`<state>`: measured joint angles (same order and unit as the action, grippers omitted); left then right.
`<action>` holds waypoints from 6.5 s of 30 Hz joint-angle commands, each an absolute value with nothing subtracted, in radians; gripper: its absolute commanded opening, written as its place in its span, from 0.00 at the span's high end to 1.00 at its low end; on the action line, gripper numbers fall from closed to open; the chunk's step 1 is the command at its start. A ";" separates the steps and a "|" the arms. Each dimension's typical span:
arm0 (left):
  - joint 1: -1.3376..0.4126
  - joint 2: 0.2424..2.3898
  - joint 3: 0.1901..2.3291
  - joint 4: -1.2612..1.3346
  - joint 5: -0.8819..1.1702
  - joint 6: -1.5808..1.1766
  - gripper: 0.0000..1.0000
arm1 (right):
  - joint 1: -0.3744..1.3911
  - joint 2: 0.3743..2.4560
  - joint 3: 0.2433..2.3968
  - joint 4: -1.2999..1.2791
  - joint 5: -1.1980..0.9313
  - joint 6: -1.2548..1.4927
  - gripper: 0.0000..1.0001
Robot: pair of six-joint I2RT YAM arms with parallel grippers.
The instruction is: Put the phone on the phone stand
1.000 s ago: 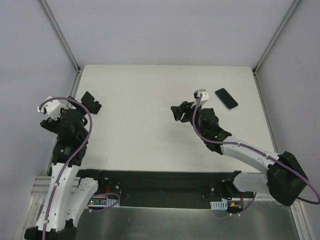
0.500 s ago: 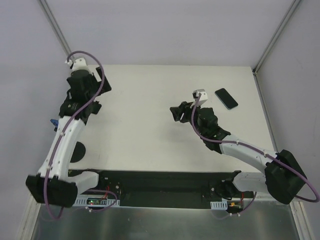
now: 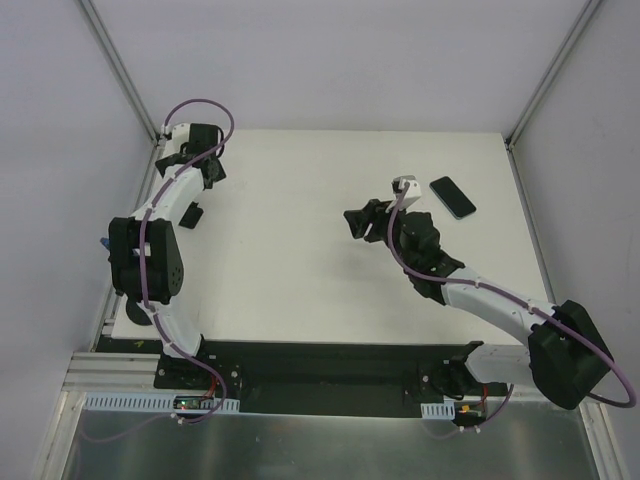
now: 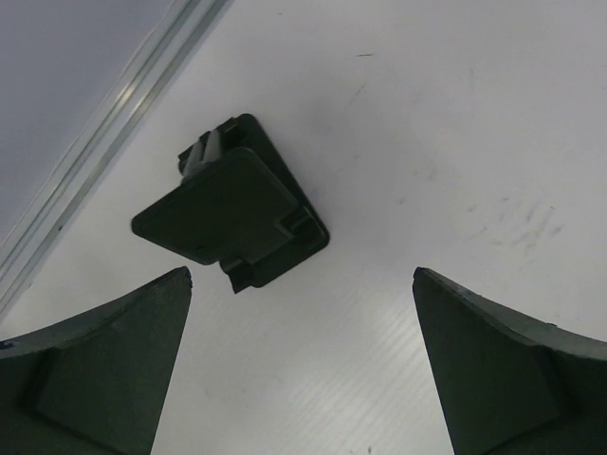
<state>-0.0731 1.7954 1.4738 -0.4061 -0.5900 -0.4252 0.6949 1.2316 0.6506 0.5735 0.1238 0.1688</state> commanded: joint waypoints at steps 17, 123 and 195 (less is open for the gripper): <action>0.086 1.818 1.443 -0.408 -0.661 -0.501 0.01 | 0.630 1.264 0.684 0.644 0.040 0.238 0.43; -0.393 0.301 1.023 -0.624 -0.182 -0.390 0.17 | 1.109 2.339 2.043 -0.086 0.009 -0.376 0.87; -0.393 0.874 1.163 -0.004 0.008 -0.523 0.35 | 0.866 1.462 1.094 0.356 0.289 -0.268 0.15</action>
